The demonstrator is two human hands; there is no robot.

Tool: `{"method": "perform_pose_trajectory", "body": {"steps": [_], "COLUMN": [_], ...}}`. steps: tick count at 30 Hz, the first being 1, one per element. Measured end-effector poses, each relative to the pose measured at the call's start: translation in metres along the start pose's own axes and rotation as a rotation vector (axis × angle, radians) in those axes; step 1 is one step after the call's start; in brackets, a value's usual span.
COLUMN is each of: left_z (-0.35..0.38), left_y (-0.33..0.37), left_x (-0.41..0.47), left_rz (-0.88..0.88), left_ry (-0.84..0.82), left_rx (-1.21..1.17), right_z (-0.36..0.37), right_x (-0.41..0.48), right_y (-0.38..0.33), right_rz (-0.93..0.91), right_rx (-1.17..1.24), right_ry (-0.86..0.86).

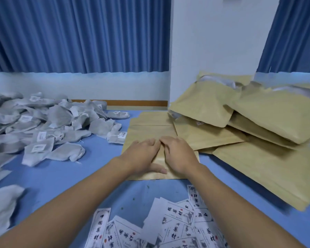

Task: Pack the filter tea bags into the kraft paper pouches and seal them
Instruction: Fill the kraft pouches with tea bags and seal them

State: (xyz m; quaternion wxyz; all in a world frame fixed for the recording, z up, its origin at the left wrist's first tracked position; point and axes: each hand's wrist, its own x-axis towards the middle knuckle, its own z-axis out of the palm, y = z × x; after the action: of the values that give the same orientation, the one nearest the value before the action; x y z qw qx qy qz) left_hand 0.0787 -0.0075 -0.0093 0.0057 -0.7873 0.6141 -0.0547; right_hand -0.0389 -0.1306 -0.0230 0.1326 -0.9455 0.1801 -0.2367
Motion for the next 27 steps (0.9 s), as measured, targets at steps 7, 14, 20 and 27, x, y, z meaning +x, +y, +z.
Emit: {"method": "perform_pose_trajectory", "body": {"steps": [7,14,20,27], "left_z": [0.006,-0.025,-0.040,-0.023], "left_y": [-0.006,-0.031,-0.044,-0.043], "left_x": [-0.022,-0.033,-0.053,-0.072], "left_rz": [0.182,0.151,0.149,0.115], "left_ry": [0.085,-0.033,0.105,0.324], "left_rx": [0.283,-0.072,-0.047,0.118], "right_z": [-0.003,-0.026,-0.041,-0.040], "right_x": [-0.003,-0.031,-0.019,-0.014], "right_y": [0.009,-0.010,-0.025,-0.037], "right_rz": [-0.147,-0.407,-0.234,-0.190], "right_rx": [-0.223,-0.038,-0.242,0.175], "right_ry": [-0.025,-0.119,-0.149,-0.008]}}
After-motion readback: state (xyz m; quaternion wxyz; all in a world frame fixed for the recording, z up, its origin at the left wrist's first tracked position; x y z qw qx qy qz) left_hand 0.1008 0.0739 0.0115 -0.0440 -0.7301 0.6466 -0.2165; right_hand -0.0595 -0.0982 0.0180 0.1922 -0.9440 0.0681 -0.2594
